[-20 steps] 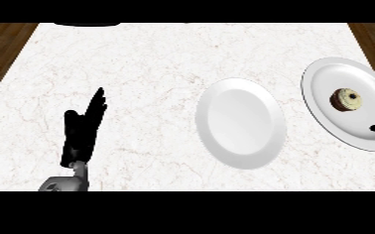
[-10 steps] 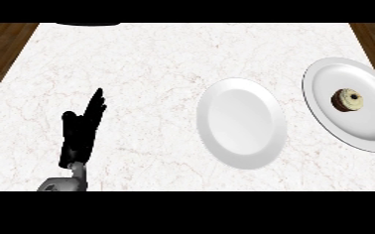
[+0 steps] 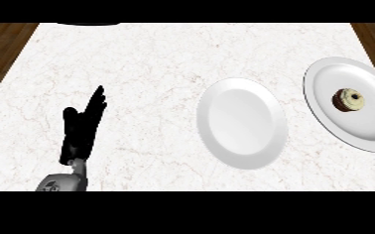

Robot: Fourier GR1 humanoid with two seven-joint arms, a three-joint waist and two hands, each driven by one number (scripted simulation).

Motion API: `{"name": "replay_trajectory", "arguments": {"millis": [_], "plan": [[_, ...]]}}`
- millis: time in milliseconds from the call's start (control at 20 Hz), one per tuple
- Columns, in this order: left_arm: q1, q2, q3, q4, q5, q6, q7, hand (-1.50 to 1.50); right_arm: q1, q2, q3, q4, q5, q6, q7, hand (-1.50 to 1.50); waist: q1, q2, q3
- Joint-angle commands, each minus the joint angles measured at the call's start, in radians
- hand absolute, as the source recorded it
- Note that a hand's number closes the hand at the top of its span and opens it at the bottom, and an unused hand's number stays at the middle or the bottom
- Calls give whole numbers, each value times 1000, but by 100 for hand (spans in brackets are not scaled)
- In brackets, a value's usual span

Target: Pick the cupcake from the plate and place it in the plate

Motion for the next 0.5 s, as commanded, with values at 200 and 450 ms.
{"name": "replay_trajectory", "arguments": {"millis": [200, 450], "plan": [[-8, 2, 7, -8, 20, -20, -7, 0, 19, -19, -41, 18, -33, -62, 27, -150, 12, 2, 2], [0, -38, -22, 3, -14, 21, -8, 0, 47, -22, -50, 16, -42, -52, -2, -150, 7, 4, 3]]}}
